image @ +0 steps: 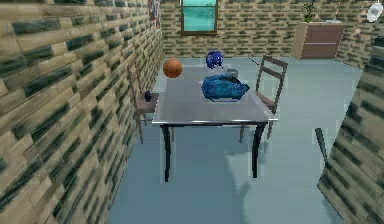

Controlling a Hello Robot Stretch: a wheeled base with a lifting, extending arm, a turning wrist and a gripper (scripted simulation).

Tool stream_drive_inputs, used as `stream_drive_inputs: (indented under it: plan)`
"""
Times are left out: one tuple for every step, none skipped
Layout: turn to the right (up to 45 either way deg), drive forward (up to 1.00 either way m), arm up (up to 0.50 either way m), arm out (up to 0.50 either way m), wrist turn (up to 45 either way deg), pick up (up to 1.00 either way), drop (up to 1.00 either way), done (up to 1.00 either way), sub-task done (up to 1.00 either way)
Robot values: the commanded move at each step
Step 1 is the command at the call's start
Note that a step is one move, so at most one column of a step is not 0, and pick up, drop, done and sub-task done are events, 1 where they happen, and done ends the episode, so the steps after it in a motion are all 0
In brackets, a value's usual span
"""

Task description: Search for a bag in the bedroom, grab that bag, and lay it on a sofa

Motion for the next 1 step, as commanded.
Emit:
stream_drive_inputs:
  plan:
    - [0.0, 0.85, 0.0, 0.0, 0.0, 0.0, 0.0, 0.0, 0.0]
